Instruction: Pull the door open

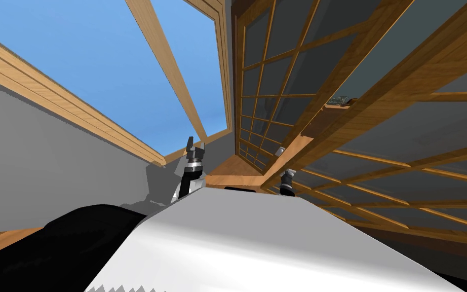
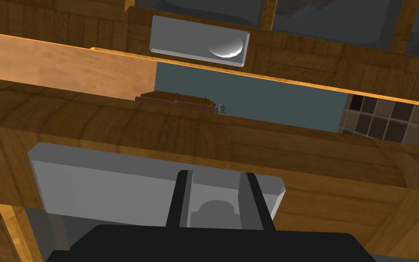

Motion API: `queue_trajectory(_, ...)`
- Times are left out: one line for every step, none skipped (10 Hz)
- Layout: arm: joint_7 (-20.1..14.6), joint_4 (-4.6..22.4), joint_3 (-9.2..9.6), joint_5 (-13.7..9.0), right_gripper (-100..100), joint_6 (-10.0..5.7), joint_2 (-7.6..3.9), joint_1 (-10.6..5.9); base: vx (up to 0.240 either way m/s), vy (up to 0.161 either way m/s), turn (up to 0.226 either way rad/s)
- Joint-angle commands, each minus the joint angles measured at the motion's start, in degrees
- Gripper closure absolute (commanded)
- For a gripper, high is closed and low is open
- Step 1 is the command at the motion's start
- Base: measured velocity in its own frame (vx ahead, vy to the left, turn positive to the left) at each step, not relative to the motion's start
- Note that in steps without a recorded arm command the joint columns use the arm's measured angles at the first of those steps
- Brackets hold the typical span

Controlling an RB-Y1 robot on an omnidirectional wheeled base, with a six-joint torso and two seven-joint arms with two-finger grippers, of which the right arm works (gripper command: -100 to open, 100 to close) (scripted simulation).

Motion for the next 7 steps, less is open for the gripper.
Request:
queue_trajectory(-2.52, 0.24, -0.29, -1.68, 100, 0.21, -1.76, 0.19, -0.022, 0.003, 0.038)
queue_trajectory(-2.52, 0.24, -0.29, -1.68, 100, 0.21, -1.76, 0.19, -0.042, -0.011, 0.066)
queue_trajectory(-2.52, 0.24, -0.29, -1.68, 100, 0.21, -1.76, 0.19, -0.030, -0.005, 0.012)
queue_trajectory(-2.52, 0.24, -0.29, -1.68, 100, 0.21, -1.76, 0.19, 0.004, -0.001, -0.012)
queue_trajectory(-4.90, 0.25, 0.58, -2.76, 100, 0.14, -2.05, 0.17, -0.022, -0.009, 0.061)
queue_trajectory(-6.31, 0.26, 1.47, -3.87, 100, 0.07, -2.35, 0.15, -0.082, -0.025, 0.114)
queue_trajectory(-7.28, 0.26, 1.47, -3.87, 100, 0.07, -2.35, 0.15, -0.064, -0.030, 0.056)
